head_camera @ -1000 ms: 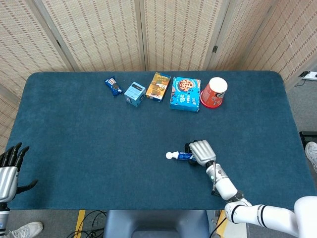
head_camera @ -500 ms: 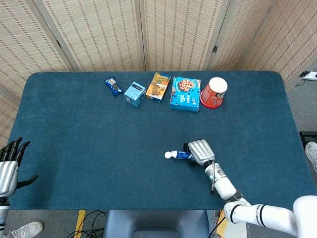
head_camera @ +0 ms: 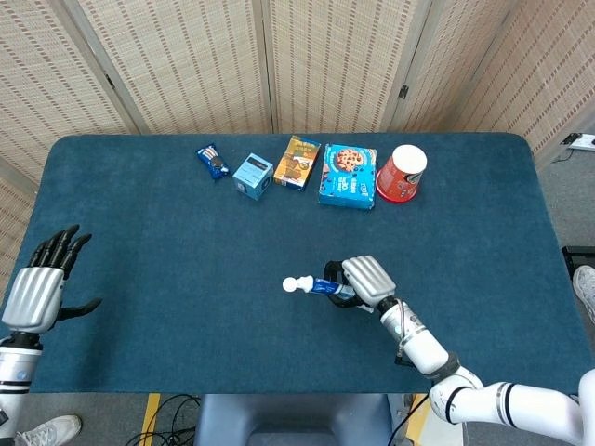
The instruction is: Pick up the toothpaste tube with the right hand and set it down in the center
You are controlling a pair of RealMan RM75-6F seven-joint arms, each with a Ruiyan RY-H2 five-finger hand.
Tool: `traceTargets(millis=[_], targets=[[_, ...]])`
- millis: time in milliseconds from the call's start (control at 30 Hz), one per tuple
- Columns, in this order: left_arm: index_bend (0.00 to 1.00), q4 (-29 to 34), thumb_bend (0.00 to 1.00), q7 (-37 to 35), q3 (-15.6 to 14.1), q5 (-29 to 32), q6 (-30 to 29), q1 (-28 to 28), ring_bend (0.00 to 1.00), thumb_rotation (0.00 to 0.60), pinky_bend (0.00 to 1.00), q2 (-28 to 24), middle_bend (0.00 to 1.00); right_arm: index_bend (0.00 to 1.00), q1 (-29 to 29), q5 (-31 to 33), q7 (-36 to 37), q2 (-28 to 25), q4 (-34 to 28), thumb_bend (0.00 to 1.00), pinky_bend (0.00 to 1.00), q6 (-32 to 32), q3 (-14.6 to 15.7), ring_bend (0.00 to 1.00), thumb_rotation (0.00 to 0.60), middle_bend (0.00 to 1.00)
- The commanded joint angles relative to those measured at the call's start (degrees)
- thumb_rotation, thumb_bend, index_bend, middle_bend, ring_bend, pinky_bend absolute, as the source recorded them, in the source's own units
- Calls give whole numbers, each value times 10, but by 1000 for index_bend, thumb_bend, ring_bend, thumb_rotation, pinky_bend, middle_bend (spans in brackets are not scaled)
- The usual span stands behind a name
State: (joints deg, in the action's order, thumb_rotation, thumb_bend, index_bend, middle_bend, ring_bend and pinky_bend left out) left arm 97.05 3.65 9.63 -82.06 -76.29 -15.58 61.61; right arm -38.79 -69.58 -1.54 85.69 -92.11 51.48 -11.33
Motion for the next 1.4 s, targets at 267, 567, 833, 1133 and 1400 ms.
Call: traceTargets(millis=[267, 567, 833, 1133, 1400], targets=[[95, -1, 93, -42, 23, -53, 31, -75, 60, 600, 136, 37, 45, 726, -34, -64, 135, -2, -31, 782, 503, -19, -39, 574, 600, 679], [63, 8, 93, -36, 37, -63, 61, -134, 60, 600, 136, 84, 45, 726, -59, -85, 182, 47, 7, 782, 503, -1, -51, 574, 600, 679], [51, 5, 93, -22, 35, -62, 73, -160, 60, 600, 136, 105, 45, 726, -69, -97, 217, 82, 44, 782, 503, 15, -48, 574, 600, 678], [43, 1, 93, -29, 33, -51, 74, -174, 60, 600, 136, 124, 45, 730, -82, -99, 237, 109, 70, 781, 503, 25, -50, 575, 600, 678], [41, 14, 93, -29, 33, -46, 72, -184, 60, 600, 136, 135, 45, 730, -92, -87, 223, 121, 76, 781, 503, 21, -52, 575, 600, 678]])
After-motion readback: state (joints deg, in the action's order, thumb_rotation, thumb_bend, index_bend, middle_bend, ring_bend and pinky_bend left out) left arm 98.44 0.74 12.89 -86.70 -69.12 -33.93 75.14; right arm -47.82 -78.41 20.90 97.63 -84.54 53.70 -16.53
